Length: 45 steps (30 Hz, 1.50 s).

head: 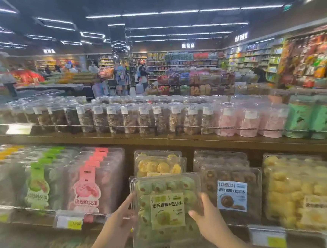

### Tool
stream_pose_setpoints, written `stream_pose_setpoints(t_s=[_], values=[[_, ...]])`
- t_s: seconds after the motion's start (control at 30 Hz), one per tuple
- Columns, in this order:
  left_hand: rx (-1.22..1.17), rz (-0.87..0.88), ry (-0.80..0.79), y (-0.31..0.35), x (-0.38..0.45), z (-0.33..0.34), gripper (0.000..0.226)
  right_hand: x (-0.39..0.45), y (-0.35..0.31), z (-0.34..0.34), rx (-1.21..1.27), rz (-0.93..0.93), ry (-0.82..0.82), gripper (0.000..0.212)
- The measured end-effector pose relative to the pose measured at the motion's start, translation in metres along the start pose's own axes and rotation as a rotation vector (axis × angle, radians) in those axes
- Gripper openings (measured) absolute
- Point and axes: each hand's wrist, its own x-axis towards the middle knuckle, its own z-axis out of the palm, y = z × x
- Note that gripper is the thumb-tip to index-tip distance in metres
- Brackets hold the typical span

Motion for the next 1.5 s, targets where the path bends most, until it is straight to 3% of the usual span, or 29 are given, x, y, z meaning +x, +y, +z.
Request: stream_pose_setpoints(t_s=[0.27, 0.5, 0.77, 0.87, 1.03, 1.17, 1.3, 1.5], values=[[0.179, 0.146, 0.004, -0.001, 0.099, -0.048, 0.080, 0.063, -0.045, 0.041, 0.083, 0.060, 0.190, 0.060], [0.332, 0.070, -0.069, -0.043, 0.133, -0.038, 0.088, 0.091, -0.028, 0.084, 0.061, 0.144, 0.187, 0.056], [0.398, 0.034, 0.026, -0.065, 0.143, -0.024, 0.095, 0.096, -0.023, 0.081, 0.007, 0.149, 0.135, 0.056], [0.518, 0.043, 0.024, -0.058, 0.142, -0.028, 0.088, 0.093, -0.025, 0.074, -0.044, 0.139, 0.127, 0.066], [0.867, 0.024, 0.008, -0.027, 0.132, -0.038, 0.039, 0.075, -0.039, 0.053, -0.300, 0.043, 0.165, 0.090], [1.011, 0.111, -0.026, 0.008, 0.111, -0.049, 0.025, 0.056, -0.047, 0.026, -0.590, -0.062, 0.195, 0.087], [1.070, 0.225, 0.003, 0.039, 0.071, -0.048, 0.037, 0.033, -0.048, -0.005, -0.701, -0.097, 0.145, 0.074], [1.122, 0.195, -0.026, 0.061, 0.000, -0.046, 0.046, -0.009, -0.045, -0.034, -0.748, -0.132, 0.084, 0.072]])
